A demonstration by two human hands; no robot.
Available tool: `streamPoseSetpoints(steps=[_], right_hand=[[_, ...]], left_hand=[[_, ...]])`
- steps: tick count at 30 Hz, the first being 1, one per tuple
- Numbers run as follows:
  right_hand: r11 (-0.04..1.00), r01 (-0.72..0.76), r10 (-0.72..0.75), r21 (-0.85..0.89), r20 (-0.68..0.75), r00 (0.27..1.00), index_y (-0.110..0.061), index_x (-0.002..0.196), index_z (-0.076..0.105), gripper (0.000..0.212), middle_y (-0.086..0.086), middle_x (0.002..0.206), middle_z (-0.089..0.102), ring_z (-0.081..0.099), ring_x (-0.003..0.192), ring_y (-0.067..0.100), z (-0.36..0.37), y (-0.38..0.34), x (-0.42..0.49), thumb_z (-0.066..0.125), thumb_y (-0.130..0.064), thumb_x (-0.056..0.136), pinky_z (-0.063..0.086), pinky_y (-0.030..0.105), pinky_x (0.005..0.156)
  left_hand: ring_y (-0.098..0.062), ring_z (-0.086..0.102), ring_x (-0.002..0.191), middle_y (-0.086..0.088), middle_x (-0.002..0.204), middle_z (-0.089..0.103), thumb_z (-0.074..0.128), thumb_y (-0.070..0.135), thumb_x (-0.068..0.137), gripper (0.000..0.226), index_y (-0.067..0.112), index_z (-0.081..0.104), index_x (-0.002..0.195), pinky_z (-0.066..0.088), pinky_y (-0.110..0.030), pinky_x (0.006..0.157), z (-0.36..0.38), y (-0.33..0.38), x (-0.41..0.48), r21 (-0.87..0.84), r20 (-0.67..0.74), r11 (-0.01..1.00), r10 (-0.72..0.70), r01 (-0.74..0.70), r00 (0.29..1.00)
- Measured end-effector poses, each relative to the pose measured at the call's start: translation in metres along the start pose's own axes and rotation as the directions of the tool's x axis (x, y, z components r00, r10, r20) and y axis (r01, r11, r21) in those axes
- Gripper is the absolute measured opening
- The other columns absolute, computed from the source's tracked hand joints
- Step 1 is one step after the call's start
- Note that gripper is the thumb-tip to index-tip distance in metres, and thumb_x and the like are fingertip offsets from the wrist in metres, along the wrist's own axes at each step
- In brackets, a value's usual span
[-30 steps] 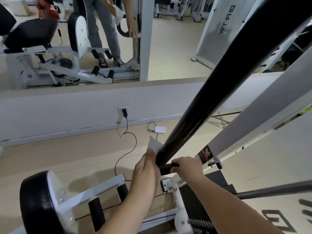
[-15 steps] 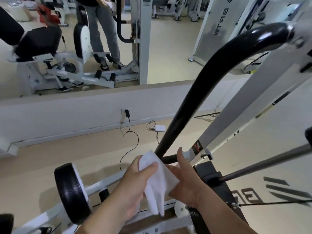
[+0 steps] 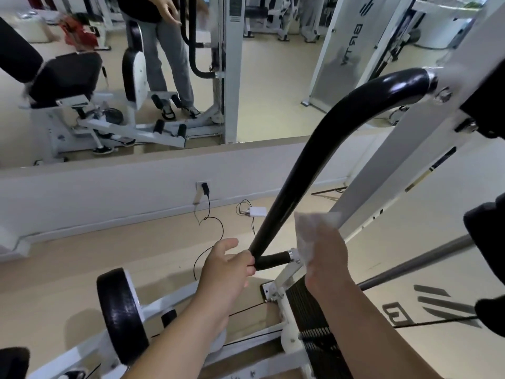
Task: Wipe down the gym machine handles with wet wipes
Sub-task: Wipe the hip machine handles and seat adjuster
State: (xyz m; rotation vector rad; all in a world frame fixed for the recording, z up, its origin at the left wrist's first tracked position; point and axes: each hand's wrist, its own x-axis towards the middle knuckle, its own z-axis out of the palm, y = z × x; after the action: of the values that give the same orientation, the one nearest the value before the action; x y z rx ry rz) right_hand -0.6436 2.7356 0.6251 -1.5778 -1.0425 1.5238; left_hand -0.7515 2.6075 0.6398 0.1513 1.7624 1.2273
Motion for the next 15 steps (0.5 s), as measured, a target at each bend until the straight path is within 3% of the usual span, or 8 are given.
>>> streamPoseSetpoints(steps=[2, 4, 6, 9, 11, 13, 15], right_hand=[[0.995, 0.097, -0.093, -0.01, 0.18, 0.979, -0.024, 0.098, 0.069, 0.024, -0.003, 0.091, 0.065, 0.057, 0.089, 0.018, 0.019, -0.009, -0.01, 0.049, -0.011, 0.1, 0.043, 0.031, 0.071], [0.99, 0.134, -0.143, 0.049, 0.326, 0.934, -0.032, 0.114, 0.067, 0.052, -0.007, 0.102, 0.066, 0.056, 0.091, 0.014, 0.035, -0.009, -0.026, 0.04, 0.004, 0.09, 0.039, 0.027, 0.069], [0.992, 0.125, -0.126, 0.027, 0.342, 0.931, -0.033, 0.131, 0.052, 0.067, -0.006, 0.103, 0.058, 0.053, 0.092, 0.014, 0.047, 0.004, -0.024, 0.034, 0.013, 0.085, 0.04, 0.027, 0.071], [0.991, 0.082, -0.04, -0.107, 0.346, 0.937, -0.031, 0.141, 0.035, 0.07, -0.006, 0.121, 0.055, 0.052, 0.104, 0.012, 0.057, 0.027, -0.013, 0.032, 0.012, 0.086, 0.043, 0.034, 0.076], [0.975, -0.002, 0.084, -0.221, 0.365, 0.927, -0.033, 0.134, 0.043, 0.061, -0.005, 0.122, 0.06, 0.054, 0.105, 0.014, 0.059, 0.043, -0.003, 0.035, 0.006, 0.089, 0.045, 0.038, 0.081], [0.955, -0.053, 0.176, -0.292, 0.411, 0.895, -0.029, 0.117, 0.055, 0.048, 0.0, 0.107, 0.065, 0.057, 0.1, 0.023, 0.057, 0.053, 0.009, 0.038, 0.003, 0.085, 0.043, 0.038, 0.08], [0.976, -0.035, 0.124, -0.215, 0.414, 0.902, -0.012, 0.1, 0.058, 0.039, 0.007, 0.087, 0.061, 0.053, 0.09, 0.027, 0.055, 0.045, 0.009, 0.037, 0.008, 0.074, 0.041, 0.039, 0.079]], left_hand=[[-0.017, 0.075, 0.094, -0.003, 0.107, 0.074, 0.058, 0.016, 0.098, 0.036, 0.029, 0.054, 0.131, 0.059, -0.044, 0.094, 0.001, -0.002, 0.002, -0.004, 0.0, 1.0, -0.003, 0.003, 1.0], [-0.02, 0.075, 0.094, -0.002, 0.105, 0.075, 0.056, 0.014, 0.099, 0.035, 0.028, 0.054, 0.131, 0.06, -0.045, 0.093, 0.001, -0.004, 0.006, -0.007, -0.017, 1.0, -0.017, 0.016, 1.0], [-0.02, 0.075, 0.094, -0.002, 0.105, 0.075, 0.054, 0.013, 0.1, 0.034, 0.027, 0.054, 0.131, 0.06, -0.044, 0.092, -0.002, -0.006, 0.01, -0.005, -0.04, 1.0, -0.028, 0.028, 0.999], [-0.019, 0.075, 0.092, -0.003, 0.107, 0.075, 0.054, 0.014, 0.099, 0.033, 0.026, 0.056, 0.129, 0.06, -0.044, 0.091, -0.003, -0.006, 0.018, -0.007, -0.047, 0.999, -0.042, 0.042, 0.998], [-0.02, 0.076, 0.093, -0.005, 0.109, 0.074, 0.057, 0.014, 0.097, 0.033, 0.025, 0.056, 0.129, 0.061, -0.044, 0.091, -0.002, -0.007, 0.022, -0.014, -0.031, 0.998, -0.062, 0.061, 0.998], [-0.022, 0.075, 0.094, -0.006, 0.109, 0.074, 0.056, 0.013, 0.097, 0.032, 0.023, 0.056, 0.128, 0.059, -0.044, 0.091, -0.002, -0.008, 0.025, -0.023, -0.02, 0.997, -0.079, 0.078, 0.997], [-0.023, 0.075, 0.095, -0.006, 0.107, 0.074, 0.055, 0.012, 0.098, 0.029, 0.023, 0.058, 0.125, 0.059, -0.044, 0.092, -0.003, -0.009, 0.028, -0.018, -0.026, 0.997, -0.081, 0.081, 0.996]])
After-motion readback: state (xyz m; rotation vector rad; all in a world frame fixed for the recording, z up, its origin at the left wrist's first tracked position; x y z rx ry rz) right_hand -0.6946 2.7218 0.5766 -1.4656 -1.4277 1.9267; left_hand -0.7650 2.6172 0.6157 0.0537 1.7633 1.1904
